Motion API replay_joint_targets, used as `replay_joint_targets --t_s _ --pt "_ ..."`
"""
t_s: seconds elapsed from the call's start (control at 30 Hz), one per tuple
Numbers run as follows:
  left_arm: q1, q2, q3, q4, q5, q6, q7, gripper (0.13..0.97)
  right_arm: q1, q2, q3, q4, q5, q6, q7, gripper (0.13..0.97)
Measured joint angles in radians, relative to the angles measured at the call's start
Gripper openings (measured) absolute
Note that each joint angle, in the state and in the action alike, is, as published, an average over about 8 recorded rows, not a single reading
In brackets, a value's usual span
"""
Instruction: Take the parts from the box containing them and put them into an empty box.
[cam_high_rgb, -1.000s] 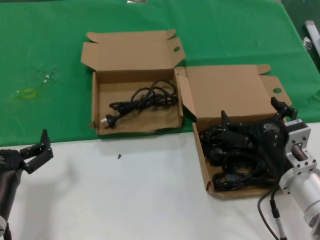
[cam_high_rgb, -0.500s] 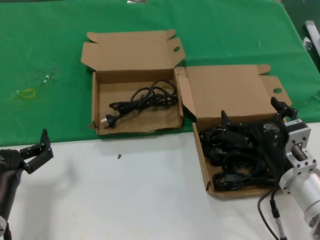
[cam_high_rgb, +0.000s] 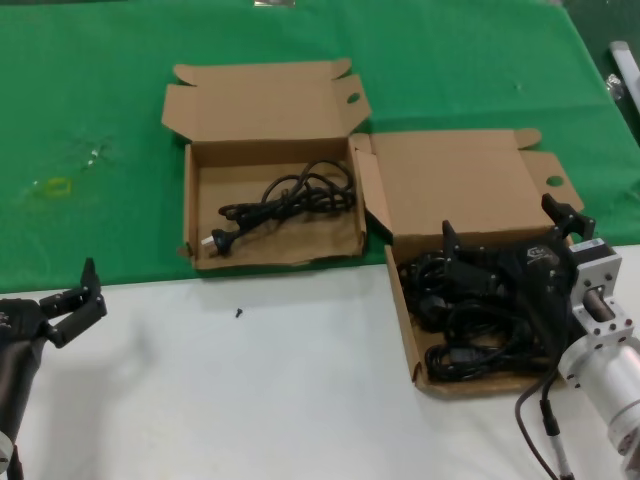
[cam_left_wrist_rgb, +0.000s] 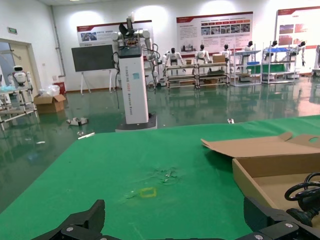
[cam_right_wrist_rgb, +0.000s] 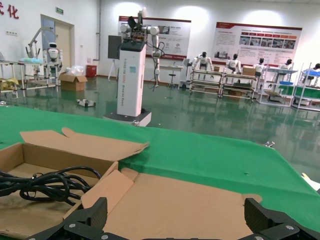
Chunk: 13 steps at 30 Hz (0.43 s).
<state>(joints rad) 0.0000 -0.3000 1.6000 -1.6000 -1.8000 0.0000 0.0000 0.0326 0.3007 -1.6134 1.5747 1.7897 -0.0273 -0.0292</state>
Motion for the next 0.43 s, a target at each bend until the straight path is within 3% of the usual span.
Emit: replay_joint_targets --t_s 0.43 --pt "0.000 0.000 0.000 0.000 0.000 0.000 0.000 0.966 0.000 0.000 0.000 0.000 0.000 0.000 0.000 0.966"
